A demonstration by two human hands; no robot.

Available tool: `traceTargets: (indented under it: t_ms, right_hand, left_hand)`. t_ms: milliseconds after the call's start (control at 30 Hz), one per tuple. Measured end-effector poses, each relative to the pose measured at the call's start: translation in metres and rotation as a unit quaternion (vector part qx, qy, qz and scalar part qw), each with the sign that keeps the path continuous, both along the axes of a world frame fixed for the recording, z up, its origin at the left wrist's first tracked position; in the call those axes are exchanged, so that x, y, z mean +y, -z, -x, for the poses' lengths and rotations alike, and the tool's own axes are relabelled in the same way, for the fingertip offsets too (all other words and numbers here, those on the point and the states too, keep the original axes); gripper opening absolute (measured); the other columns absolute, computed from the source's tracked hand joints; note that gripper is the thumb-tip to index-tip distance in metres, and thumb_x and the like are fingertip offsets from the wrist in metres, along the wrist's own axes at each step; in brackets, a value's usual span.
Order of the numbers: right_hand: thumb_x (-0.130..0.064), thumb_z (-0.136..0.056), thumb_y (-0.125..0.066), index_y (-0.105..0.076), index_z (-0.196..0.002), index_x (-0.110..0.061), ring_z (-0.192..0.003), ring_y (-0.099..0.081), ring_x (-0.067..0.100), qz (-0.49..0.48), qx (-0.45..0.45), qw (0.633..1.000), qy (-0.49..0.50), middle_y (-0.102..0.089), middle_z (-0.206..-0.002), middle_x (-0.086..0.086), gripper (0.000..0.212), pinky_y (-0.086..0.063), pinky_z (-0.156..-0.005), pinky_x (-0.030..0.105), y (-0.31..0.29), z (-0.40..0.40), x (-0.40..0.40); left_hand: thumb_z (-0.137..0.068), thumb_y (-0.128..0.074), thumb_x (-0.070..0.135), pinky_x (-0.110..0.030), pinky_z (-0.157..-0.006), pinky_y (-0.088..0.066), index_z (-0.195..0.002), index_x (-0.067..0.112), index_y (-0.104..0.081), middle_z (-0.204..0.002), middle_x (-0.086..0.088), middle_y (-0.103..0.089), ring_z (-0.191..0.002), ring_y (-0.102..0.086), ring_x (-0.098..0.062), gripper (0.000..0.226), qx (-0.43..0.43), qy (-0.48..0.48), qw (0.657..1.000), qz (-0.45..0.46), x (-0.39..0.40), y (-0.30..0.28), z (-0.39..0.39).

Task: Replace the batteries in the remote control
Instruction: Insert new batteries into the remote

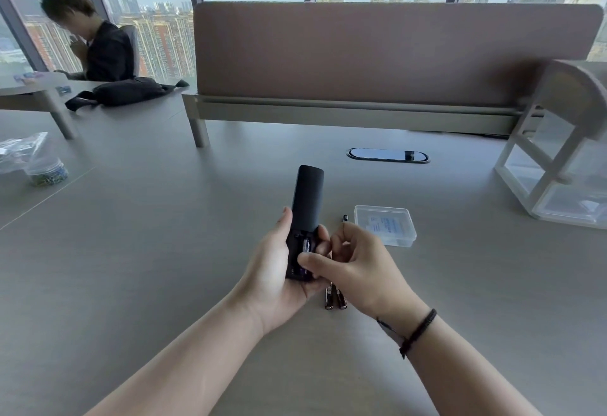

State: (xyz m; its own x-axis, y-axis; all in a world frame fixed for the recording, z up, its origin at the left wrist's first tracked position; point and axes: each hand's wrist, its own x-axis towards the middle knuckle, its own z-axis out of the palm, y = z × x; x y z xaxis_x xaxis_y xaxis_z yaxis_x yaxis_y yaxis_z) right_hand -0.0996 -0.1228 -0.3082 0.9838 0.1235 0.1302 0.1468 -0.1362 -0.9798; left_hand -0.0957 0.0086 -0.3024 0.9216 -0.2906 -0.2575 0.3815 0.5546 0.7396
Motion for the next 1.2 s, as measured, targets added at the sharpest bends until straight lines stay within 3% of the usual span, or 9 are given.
traceTargets:
  t_ms: [100,200,267,333,400,467,600,833,1200]
  right_hand:
    - [-0.018,-0.074,-0.084,-0.042,-0.066,-0.015,-0.051,-0.054,0.013,0.027,-0.022,0.999,0.008,-0.064,-0.065,0.002,0.043,-0.042,-0.048,0.022,0.0,0.001,0.0]
    - [-0.039,-0.072,-0.079,-0.048,-0.066,-0.015,-0.057,-0.063,0.033,0.034,-0.039,0.999,0.014,-0.07,-0.072,0.017,0.04,-0.05,-0.053,0.039,0.004,0.0,0.005]
    - [-0.05,-0.076,-0.073,-0.054,-0.066,-0.013,-0.059,-0.064,0.036,0.049,-0.044,0.997,0.04,-0.071,-0.064,0.01,0.043,-0.052,-0.056,0.045,0.008,-0.005,0.002]
    - [-0.05,-0.085,-0.066,-0.058,-0.066,-0.018,-0.048,-0.054,0.014,0.118,-0.054,0.986,0.108,-0.06,-0.05,-0.01,0.038,-0.043,-0.05,0.035,0.014,-0.014,-0.009]
    - [-0.049,-0.091,-0.058,-0.068,-0.087,-0.029,-0.057,-0.054,0.008,0.273,-0.071,0.946,0.162,-0.056,-0.055,-0.013,0.023,-0.041,-0.057,0.029,0.02,-0.021,-0.023]
    - [-0.046,-0.094,-0.05,-0.062,-0.12,-0.04,-0.084,-0.066,0.016,0.405,-0.059,0.898,0.161,-0.069,-0.08,-0.01,0.029,-0.047,-0.066,0.03,0.023,-0.024,-0.03]
    - [-0.038,-0.096,-0.043,-0.045,-0.138,-0.041,-0.099,-0.066,0.029,0.502,-0.09,0.847,0.152,-0.073,-0.104,0.0,0.042,-0.046,-0.068,0.035,0.026,-0.028,-0.026]
    - [-0.036,-0.097,-0.04,-0.053,-0.127,-0.029,-0.088,-0.069,0.033,0.546,-0.129,0.811,0.168,-0.073,-0.094,0.006,0.034,-0.051,-0.065,0.036,0.03,-0.032,-0.02]
    - [-0.056,-0.088,-0.056,-0.066,-0.087,-0.021,-0.085,-0.067,0.025,0.481,-0.124,0.844,0.205,-0.07,-0.092,-0.004,0.036,-0.05,-0.064,0.033,0.025,-0.026,-0.022]
  left_hand:
    - [-0.095,-0.037,0.062,-0.032,-0.069,-0.047,-0.083,0.009,-0.06,-0.065,-0.005,-0.048,-0.067,-0.051,-0.019,0.059,-0.008,0.005,1.0,0.02,0.001,0.0,-0.002]
    - [-0.095,-0.035,0.062,-0.032,-0.064,-0.047,-0.084,0.01,-0.059,-0.065,-0.003,-0.048,-0.065,-0.049,-0.019,0.058,-0.029,0.002,0.999,0.021,0.004,0.002,-0.006]
    - [-0.095,-0.036,0.061,-0.03,-0.055,-0.039,-0.085,0.011,-0.058,-0.065,-0.002,-0.046,-0.058,-0.044,-0.018,0.055,-0.046,-0.001,0.999,0.029,0.007,0.001,-0.008]
    - [-0.096,-0.035,0.059,-0.03,-0.05,-0.028,-0.082,0.01,-0.057,-0.064,-0.004,-0.042,-0.052,-0.038,-0.018,0.055,-0.059,-0.007,0.997,0.039,0.01,0.001,-0.011]
    - [-0.095,-0.036,0.059,-0.031,-0.049,-0.025,-0.079,0.01,-0.057,-0.063,-0.004,-0.041,-0.05,-0.036,-0.018,0.056,-0.051,-0.018,0.997,0.055,0.011,0.003,-0.014]
    - [-0.094,-0.038,0.059,-0.03,-0.049,-0.025,-0.079,0.01,-0.056,-0.063,-0.004,-0.041,-0.049,-0.036,-0.018,0.055,-0.038,-0.026,0.997,0.069,0.013,0.006,-0.016]
    - [-0.093,-0.04,0.06,-0.032,-0.052,-0.022,-0.079,0.011,-0.055,-0.062,-0.004,-0.041,-0.05,-0.035,-0.018,0.053,-0.03,-0.035,0.996,0.07,0.015,0.009,-0.019]
    - [-0.091,-0.042,0.06,-0.032,-0.052,-0.022,-0.077,0.01,-0.056,-0.063,-0.005,-0.04,-0.05,-0.035,-0.019,0.053,-0.03,-0.031,0.996,0.074,0.015,0.01,-0.019]
    - [-0.094,-0.04,0.059,-0.03,-0.049,-0.025,-0.076,0.01,-0.057,-0.063,-0.005,-0.041,-0.05,-0.035,-0.02,0.055,-0.028,-0.036,0.996,0.07,0.016,0.008,-0.019]
